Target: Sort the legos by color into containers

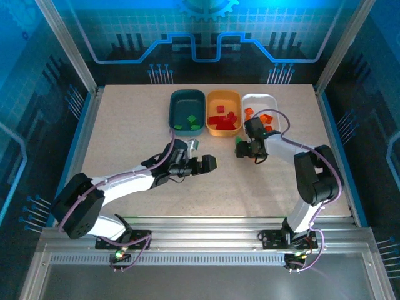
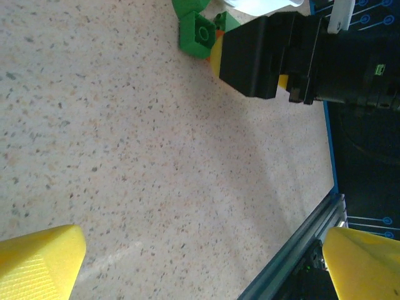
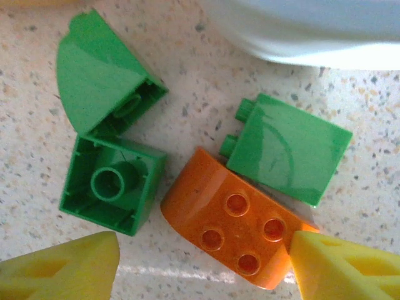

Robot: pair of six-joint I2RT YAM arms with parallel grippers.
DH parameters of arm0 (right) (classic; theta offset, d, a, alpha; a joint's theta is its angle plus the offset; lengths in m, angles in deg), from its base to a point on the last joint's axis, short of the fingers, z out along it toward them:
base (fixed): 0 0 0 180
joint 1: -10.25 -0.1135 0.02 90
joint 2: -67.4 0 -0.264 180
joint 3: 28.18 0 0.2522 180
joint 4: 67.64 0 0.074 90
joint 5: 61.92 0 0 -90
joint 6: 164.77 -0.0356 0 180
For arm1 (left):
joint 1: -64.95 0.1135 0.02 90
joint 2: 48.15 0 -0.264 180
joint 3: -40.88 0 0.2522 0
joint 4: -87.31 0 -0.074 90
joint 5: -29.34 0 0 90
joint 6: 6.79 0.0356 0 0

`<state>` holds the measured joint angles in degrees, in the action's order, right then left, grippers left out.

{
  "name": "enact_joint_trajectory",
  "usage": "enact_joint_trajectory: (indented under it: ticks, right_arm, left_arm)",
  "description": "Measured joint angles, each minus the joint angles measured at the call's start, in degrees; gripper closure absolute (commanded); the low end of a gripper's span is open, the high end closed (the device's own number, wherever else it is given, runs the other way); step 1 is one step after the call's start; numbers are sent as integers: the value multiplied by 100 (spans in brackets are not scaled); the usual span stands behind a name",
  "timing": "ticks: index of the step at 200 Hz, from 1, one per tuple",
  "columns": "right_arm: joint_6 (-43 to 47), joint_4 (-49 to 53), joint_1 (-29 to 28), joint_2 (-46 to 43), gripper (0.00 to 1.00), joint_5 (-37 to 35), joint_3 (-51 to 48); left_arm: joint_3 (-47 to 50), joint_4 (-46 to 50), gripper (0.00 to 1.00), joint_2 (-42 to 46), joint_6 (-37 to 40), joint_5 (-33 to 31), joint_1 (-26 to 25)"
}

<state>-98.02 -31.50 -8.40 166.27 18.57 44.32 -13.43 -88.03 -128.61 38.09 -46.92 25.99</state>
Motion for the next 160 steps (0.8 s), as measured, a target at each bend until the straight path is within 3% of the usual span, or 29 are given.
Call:
enact_joint_trajectory:
  ticks: [56,110,138,160]
  right_arm:
    - [-31,-170,-105,-81,28,240,-138]
    - [-367,-17,-772,-586,28,857,-470]
    - [-350,243,-789,-1108,27,577,-461]
    - [-107,505,-778,-872,27,374,-59]
  left_arm:
    - [33,42,1,223,0,0,0]
    - [92,31,1,223,0,2,0]
    - [140,66,1,254,0,2,0]
    - [140,72,1,284,0,2,0]
